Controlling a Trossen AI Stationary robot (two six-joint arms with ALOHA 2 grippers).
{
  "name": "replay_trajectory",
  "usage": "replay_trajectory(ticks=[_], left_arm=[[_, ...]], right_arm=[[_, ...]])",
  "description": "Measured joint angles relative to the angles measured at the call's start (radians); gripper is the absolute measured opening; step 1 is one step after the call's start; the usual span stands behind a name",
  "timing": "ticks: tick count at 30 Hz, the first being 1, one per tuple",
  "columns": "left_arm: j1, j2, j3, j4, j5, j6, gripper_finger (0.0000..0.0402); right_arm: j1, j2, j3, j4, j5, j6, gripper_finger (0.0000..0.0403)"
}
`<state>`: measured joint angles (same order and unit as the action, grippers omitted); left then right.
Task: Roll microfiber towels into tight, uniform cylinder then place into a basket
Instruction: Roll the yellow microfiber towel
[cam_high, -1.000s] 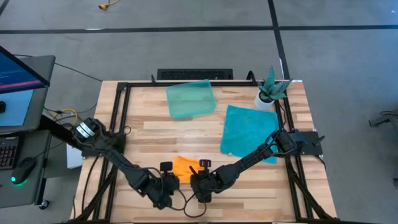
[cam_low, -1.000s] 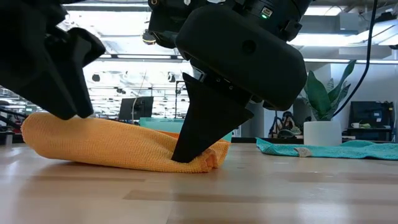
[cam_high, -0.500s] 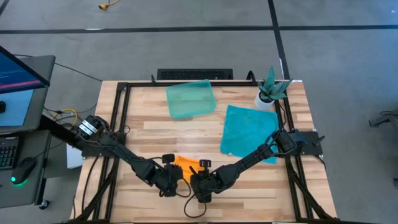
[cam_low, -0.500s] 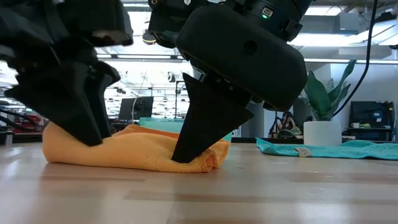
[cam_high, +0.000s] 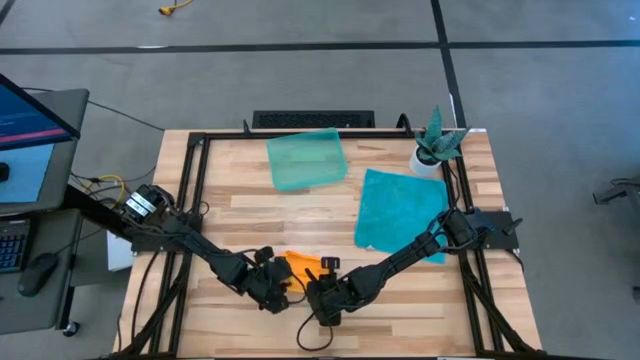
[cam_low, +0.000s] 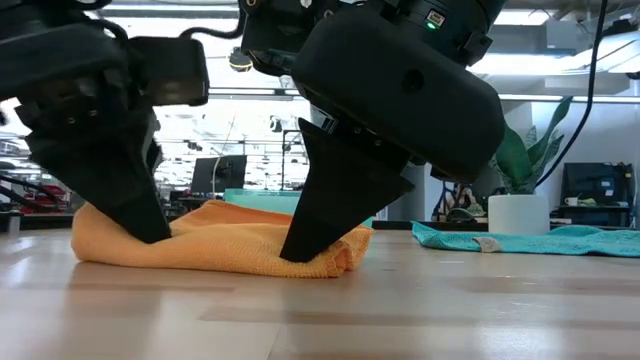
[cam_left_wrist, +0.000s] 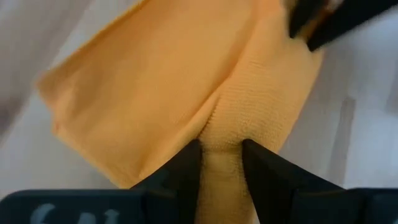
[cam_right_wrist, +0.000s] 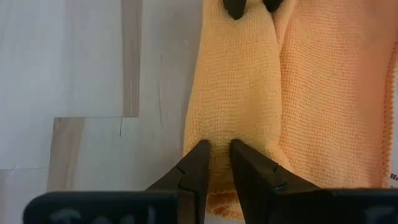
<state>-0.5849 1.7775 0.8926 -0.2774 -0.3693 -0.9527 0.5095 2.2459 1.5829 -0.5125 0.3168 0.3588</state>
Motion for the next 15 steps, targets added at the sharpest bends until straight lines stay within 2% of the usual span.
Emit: replay_trajectory(ticks=[3, 6, 11, 15], left_arm=[[-0.020, 0.000, -0.007, -0.001, 0.015, -0.155, 0.0116], [-0.042, 0.000, -0.007, 0.004, 0.024, -0.239, 0.0116], [-0.054, 0.002, -0.009, 0.015, 0.032, -0.291, 0.0116], [-0.053, 0.002, -0.009, 0.014, 0.037, -0.299, 0.0116]], right_arm=[[0.001, 0.000, 0.000, -0.001, 0.000, -0.006, 0.0109], [0.001, 0.000, 0.000, 0.000, 0.000, -0.019, 0.0129], [0.000, 0.001, 0.002, -0.001, -0.006, -0.019, 0.0158], [-0.001, 0.005, 0.043, -0.049, -0.015, -0.031, 0.0164]])
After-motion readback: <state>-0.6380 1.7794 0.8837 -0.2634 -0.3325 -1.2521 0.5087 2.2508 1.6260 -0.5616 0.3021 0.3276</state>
